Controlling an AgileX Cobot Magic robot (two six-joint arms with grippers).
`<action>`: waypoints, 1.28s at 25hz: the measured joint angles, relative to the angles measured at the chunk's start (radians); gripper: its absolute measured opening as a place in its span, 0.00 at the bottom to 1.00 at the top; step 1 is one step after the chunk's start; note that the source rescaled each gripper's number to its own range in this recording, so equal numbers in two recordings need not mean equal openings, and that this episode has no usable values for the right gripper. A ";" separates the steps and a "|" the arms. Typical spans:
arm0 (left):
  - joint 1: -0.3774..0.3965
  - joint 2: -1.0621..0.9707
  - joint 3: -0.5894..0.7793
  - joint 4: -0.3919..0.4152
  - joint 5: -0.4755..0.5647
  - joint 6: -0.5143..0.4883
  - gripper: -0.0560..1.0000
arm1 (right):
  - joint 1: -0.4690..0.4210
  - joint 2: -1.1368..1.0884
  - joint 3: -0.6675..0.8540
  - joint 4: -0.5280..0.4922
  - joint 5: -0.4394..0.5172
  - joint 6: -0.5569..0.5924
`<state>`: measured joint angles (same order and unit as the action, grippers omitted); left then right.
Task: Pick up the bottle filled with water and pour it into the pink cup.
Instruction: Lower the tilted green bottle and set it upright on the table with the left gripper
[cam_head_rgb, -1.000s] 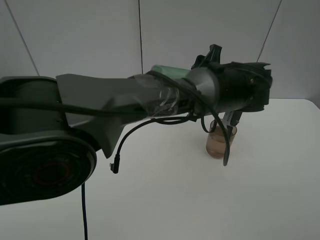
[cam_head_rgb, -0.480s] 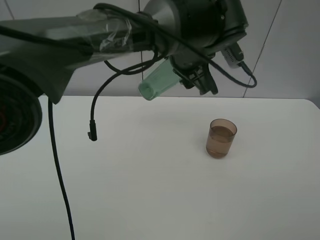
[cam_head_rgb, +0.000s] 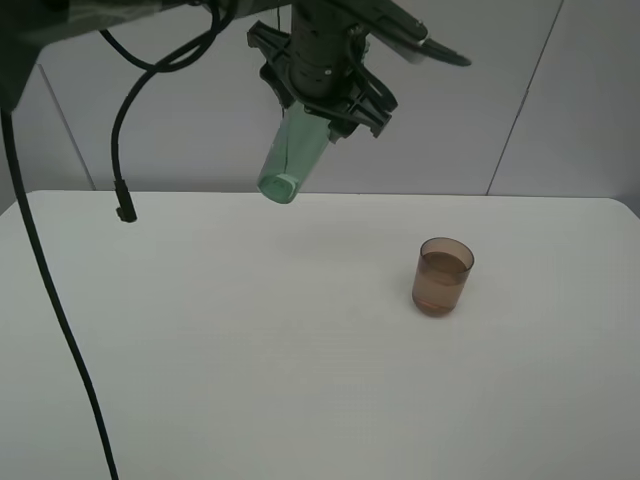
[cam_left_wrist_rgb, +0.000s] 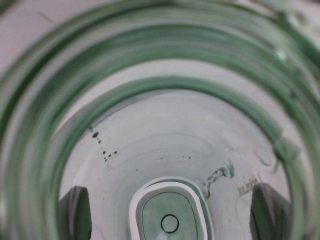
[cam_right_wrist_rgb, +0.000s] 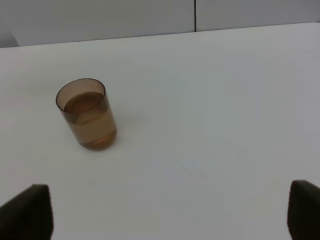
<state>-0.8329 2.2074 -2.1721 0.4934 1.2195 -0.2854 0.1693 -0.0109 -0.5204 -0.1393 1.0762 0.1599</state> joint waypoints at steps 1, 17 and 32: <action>0.010 -0.010 0.022 -0.009 0.000 -0.001 0.06 | 0.000 0.000 0.000 0.000 0.000 0.000; 0.225 -0.386 0.773 -0.164 -0.499 -0.078 0.06 | 0.000 0.000 0.000 0.000 0.000 0.000; 0.314 -0.393 1.049 -0.276 -0.944 -0.078 0.06 | 0.000 0.000 0.000 0.000 0.000 0.000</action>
<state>-0.5191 1.8145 -1.1228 0.2178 0.2752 -0.3631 0.1693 -0.0109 -0.5204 -0.1393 1.0762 0.1599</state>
